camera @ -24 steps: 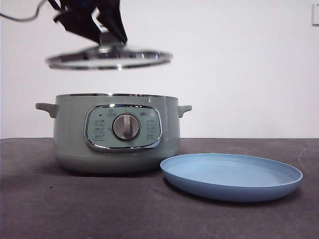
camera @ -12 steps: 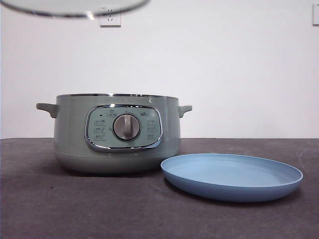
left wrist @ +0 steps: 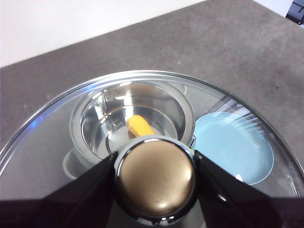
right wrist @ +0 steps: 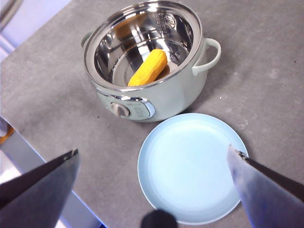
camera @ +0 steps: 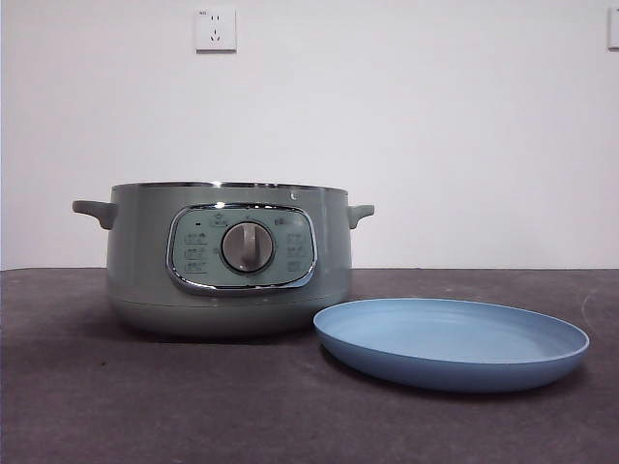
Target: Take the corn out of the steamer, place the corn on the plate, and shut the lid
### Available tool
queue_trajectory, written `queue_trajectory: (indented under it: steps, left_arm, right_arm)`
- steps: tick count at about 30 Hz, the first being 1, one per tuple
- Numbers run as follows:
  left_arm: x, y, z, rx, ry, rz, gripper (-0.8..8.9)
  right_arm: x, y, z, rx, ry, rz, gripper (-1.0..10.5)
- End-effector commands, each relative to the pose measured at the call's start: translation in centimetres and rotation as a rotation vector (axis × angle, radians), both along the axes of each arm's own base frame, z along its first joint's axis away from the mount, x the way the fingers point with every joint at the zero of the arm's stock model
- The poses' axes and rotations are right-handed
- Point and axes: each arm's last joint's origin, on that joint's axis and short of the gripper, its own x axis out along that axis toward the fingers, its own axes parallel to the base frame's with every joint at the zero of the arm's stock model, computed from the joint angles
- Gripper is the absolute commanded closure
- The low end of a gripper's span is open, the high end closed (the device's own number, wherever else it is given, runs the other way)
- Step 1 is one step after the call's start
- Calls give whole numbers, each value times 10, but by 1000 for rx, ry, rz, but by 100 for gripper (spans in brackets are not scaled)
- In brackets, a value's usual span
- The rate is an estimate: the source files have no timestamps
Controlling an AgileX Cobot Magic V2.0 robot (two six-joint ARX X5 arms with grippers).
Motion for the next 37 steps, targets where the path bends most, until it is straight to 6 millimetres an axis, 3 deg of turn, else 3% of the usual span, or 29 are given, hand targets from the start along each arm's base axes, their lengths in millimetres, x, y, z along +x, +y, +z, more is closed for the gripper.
queue_trajectory:
  steps: [1, 9, 19, 28, 37]
  left_arm:
    - [-14, 6, 10, -29, -87, -9, 822]
    - [-38, 15, 10, -24, -75, -14, 822]
    - [-44, 17, 8, -36, -53, -53, 822]
    - [-47, 18, 9, -41, -58, -53, 822]
    - [-55, 22, 10, -54, -80, -50, 822]
  right_arm:
    - [6, 2, 5, 53, -24, -20, 356]
    - [39, 30, 4, 174, -39, -8, 354]
    - [100, 111, -26, 168, 6, 47, 349]
    - [159, 185, -38, 93, 47, 65, 349]
    - [206, 235, -77, 0, 66, 31, 349]
